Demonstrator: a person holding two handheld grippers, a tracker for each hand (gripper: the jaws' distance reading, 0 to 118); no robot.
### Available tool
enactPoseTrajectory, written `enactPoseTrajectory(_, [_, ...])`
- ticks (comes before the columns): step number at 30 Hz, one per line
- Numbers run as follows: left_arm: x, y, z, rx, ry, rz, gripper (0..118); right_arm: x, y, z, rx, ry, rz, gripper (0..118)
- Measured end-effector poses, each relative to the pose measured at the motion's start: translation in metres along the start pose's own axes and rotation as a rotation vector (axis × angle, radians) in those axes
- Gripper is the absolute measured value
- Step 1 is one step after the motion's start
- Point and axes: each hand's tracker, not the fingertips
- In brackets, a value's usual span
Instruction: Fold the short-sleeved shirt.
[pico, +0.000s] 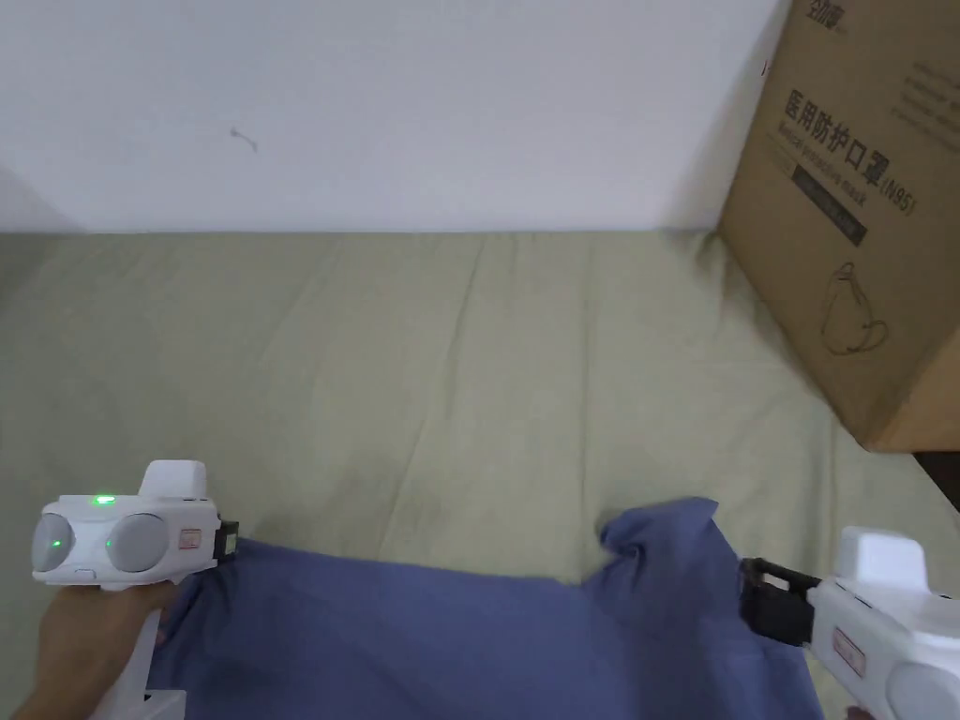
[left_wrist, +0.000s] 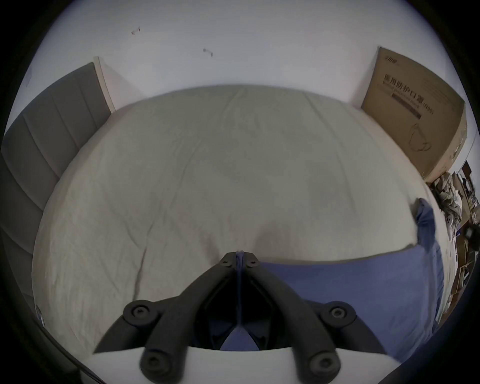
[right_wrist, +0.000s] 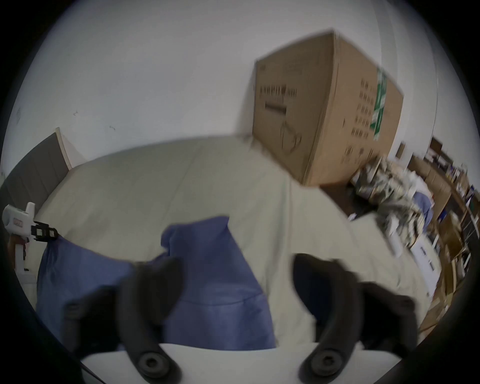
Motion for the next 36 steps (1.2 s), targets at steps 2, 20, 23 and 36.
enactPoseTrajectory(2, [0.005,0.000,0.026,0.043,-0.037,-0.007,0,0.005,-0.002,-0.024,-0.056,0.000,-0.034,100])
enactPoseTrajectory(20, [0.000,-0.016,0.095,0.095,-0.071,-0.023,0,-0.010,-0.011,-0.081,-0.200,-0.010,0.178,1])
enactPoseTrajectory(23, [-0.005,-0.024,0.114,0.104,-0.077,0.006,0,-0.008,-0.001,-0.047,-0.107,0.045,0.135,1])
enactPoseTrajectory(36, [-0.048,0.005,0.260,0.337,-0.013,0.098,0,-0.016,0.102,0.141,0.313,0.195,0.096,1])
